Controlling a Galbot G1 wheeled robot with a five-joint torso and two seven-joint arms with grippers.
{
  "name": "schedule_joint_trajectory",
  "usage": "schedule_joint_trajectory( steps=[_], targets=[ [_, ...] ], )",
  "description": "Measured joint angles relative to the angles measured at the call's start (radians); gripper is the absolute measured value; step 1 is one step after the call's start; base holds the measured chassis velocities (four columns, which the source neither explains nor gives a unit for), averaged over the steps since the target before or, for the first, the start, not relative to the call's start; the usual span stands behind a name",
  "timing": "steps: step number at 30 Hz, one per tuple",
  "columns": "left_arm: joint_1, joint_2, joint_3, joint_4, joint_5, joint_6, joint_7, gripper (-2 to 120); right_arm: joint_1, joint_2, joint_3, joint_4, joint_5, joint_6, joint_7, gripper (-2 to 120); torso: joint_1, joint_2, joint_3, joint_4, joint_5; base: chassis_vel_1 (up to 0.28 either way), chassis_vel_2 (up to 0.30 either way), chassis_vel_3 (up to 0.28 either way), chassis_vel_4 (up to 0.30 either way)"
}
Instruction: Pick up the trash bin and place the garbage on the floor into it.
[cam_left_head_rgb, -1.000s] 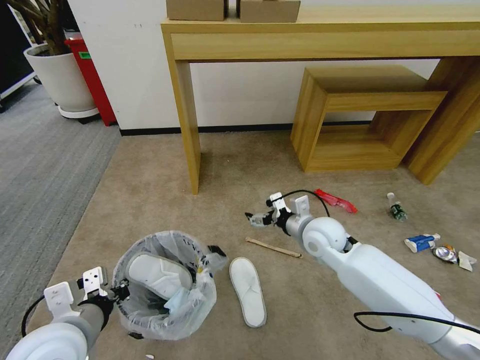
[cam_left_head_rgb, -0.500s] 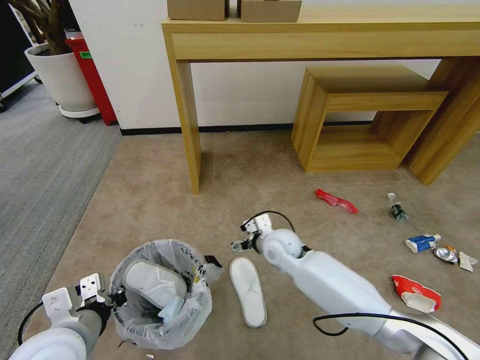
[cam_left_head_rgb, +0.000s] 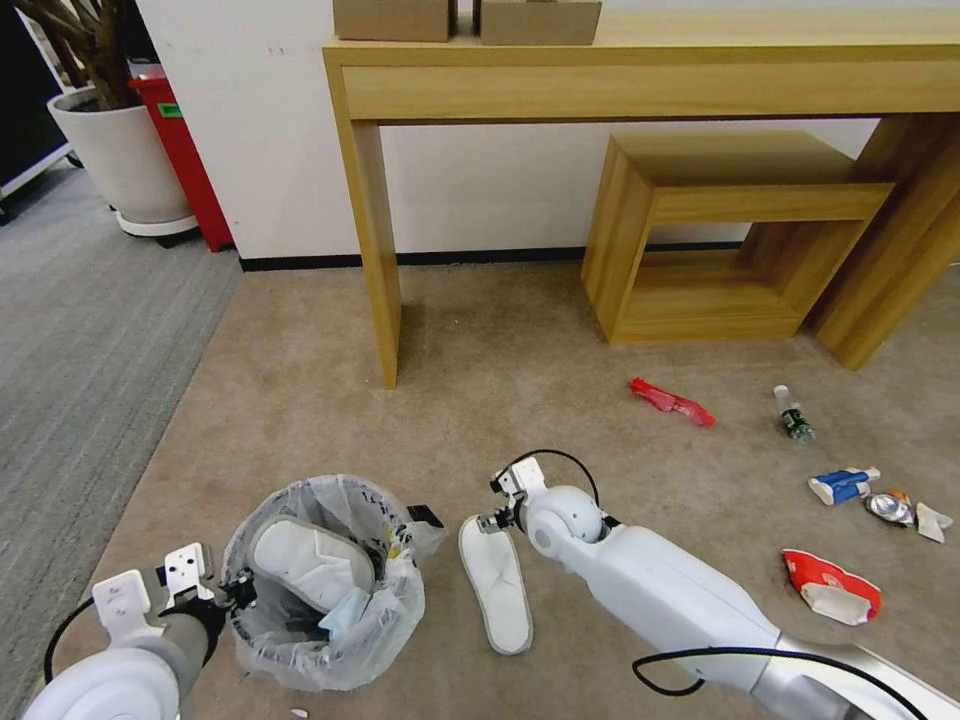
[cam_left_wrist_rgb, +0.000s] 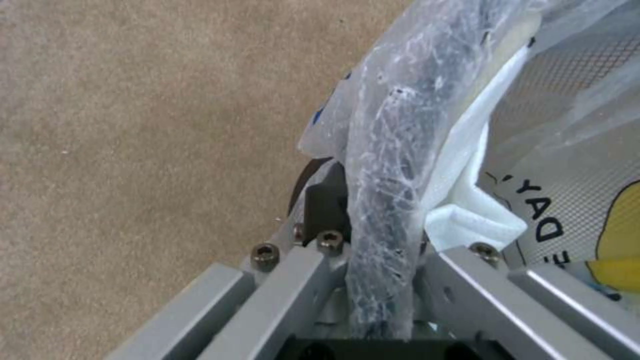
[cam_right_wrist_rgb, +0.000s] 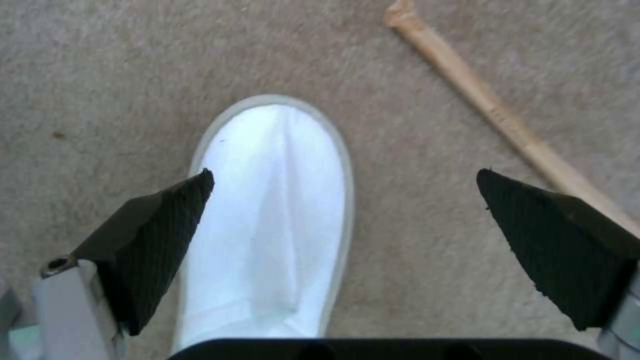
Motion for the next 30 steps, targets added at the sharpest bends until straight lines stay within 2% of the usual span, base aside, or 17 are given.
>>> schedule_joint_trajectory(
  steps=[13, 30],
  targets=[
    [0.005, -0.011, 0.023, 0.015, 0.031, 0.000, 0.005, 0, -0.024, 0.072, -0.013, -0.055, -0.014, 0.003, 0.007, 100, 0.000, 0.000, 0.000, 0.0002, 0.0001, 0.000, 0.000, 0.000, 0.000],
    [0.009, -0.027, 0.045, 0.021, 0.061, 0.000, 0.015, 0, -0.046, 0.069, -0.011, -0.075, -0.042, 0.004, 0.008, 100, 0.000, 0.000, 0.000, 0.0002, 0.0001, 0.000, 0.000, 0.000, 0.000]
  ],
)
